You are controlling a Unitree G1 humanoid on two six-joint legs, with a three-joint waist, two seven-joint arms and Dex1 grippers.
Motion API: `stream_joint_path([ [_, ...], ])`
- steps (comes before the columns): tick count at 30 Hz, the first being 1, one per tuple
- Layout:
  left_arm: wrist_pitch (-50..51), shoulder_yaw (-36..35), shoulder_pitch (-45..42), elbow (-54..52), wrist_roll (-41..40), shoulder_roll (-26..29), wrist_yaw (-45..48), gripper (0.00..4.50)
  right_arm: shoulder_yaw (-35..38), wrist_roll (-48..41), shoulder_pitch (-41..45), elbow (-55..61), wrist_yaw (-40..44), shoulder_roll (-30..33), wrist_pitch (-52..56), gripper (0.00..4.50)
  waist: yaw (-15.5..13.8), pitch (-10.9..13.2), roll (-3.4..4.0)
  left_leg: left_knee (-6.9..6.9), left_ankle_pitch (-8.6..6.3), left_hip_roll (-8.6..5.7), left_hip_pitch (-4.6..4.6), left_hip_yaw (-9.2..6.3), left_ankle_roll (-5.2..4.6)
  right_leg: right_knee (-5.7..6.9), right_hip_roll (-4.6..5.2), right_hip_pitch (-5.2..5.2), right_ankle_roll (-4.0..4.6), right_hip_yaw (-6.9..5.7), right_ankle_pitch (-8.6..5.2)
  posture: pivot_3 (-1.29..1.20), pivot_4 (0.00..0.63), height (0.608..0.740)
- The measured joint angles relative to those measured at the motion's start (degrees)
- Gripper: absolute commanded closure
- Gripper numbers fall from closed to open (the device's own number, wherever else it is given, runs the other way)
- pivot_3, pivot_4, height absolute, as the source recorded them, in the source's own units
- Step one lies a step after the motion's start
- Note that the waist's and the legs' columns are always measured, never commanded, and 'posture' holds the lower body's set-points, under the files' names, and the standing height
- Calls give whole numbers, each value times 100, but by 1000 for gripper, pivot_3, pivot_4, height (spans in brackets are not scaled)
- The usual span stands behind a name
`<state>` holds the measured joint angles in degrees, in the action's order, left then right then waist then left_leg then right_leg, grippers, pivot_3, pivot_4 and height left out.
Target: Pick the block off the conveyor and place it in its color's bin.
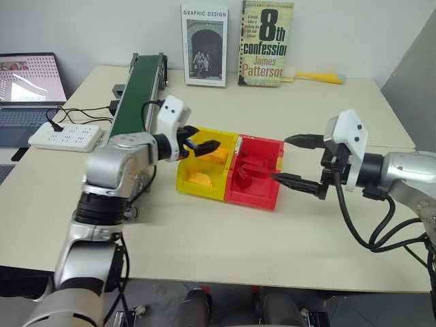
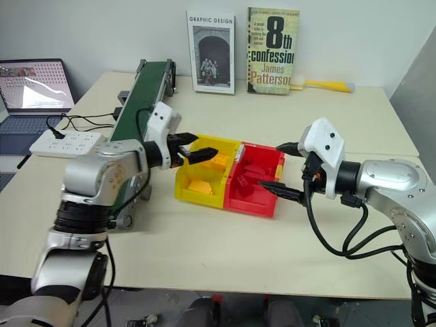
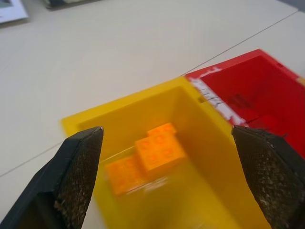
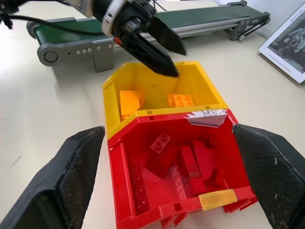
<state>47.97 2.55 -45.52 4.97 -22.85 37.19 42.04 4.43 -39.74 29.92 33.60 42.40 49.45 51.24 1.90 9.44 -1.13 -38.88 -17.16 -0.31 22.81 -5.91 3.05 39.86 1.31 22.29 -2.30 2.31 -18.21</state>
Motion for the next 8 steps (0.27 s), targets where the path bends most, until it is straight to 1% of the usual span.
stream_joint_path([
  [1, -81, -34, 28, -17, 23, 294, 204, 73, -1, 37, 14, -113, 66, 54, -69, 0, -2, 1, 1, 0, 0, 1, 0, 1, 0, -1, 0, 0, 0, 1, 0, 0, 150, 740],
  [2, -122, -71, 42, -25, 26, 423, 316, 73, -2, 55, 37, -190, 114, 72, -95, 0, -4, 1, 1, 0, 0, 1, 0, 0, 0, 1, 1, 0, 0, -1, 0, 0, 150, 740],
  [3, -190, -111, 104, -60, 2, 701, 568, 73, -14, 88, 107, -331, 189, 98, -172, 0, -3, 1, 2, 1, 0, 1, 0, 1, 0, -2, 1, -1, 0, 0, 0, 0, 150, 740],
  [6, -246, -233, 222, -168, -71, 1030, 982, 73, -16, 180, 222, -564, 333, 146, -290, 0, -5, 1, 2, 1, 0, 4, 1, -1, 0, -2, 2, -1, 0, -2, 0, 0, 150, 740],
  [8, -437, -234, 468, -423, -102, 1305, 1369, 73, -72, 231, 265, -693, 449, 151, -392, 0, -10, 2, 3, 2, -1, 7, 1, -1, -1, -4, 2, -1, 0, -2, 0, 0, 150, 740],
])
